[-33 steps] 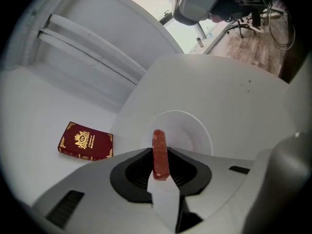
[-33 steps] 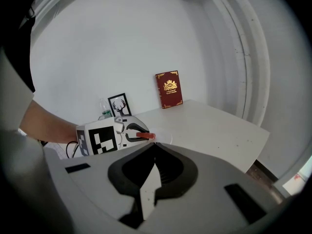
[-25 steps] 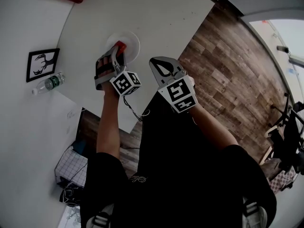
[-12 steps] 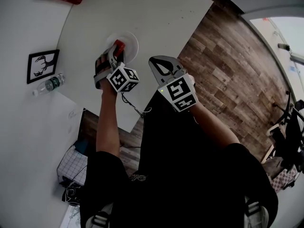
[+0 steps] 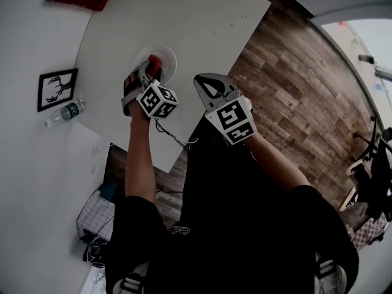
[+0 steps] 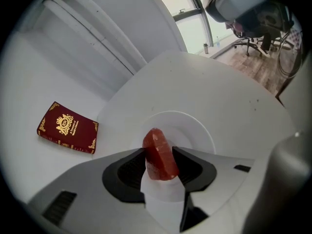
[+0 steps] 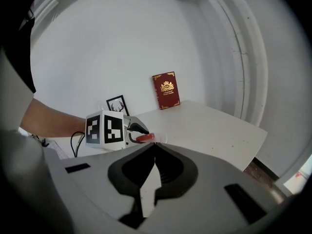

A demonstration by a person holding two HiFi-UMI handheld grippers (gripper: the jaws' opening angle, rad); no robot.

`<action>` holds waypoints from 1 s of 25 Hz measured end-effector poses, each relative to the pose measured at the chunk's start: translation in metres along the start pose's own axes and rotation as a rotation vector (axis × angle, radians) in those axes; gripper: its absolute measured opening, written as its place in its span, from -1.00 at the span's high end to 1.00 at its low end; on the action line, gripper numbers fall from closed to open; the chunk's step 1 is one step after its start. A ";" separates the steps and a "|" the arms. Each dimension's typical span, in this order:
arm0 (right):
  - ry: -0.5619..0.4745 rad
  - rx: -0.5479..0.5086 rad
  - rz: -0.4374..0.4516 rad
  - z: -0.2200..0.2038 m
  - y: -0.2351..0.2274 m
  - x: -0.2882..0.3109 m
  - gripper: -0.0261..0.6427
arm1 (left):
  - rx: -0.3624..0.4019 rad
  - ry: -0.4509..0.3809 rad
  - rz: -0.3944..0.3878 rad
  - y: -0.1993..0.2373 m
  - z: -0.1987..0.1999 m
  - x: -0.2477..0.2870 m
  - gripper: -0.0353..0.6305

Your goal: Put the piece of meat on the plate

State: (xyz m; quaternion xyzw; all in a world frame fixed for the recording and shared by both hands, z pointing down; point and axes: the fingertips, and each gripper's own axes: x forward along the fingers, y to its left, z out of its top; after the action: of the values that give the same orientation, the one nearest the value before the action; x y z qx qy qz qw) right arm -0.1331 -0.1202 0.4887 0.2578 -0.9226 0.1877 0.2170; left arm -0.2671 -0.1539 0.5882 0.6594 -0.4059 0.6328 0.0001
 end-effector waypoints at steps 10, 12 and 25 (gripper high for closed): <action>-0.004 0.021 -0.010 0.000 -0.005 0.000 0.86 | -0.103 -0.023 -0.098 0.001 0.002 -0.001 0.29; -0.006 0.022 -0.013 0.001 -0.006 0.000 0.86 | -0.121 -0.029 -0.108 0.001 0.001 -0.001 0.29; -0.010 0.046 -0.035 0.000 -0.007 0.000 0.86 | -0.161 -0.061 -0.154 0.003 0.000 0.000 0.26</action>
State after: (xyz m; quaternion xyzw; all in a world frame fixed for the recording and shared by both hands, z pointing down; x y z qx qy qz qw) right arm -0.1295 -0.1256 0.4905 0.2798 -0.9145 0.2036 0.2096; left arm -0.2685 -0.1561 0.5865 0.7054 -0.4033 0.5759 0.0897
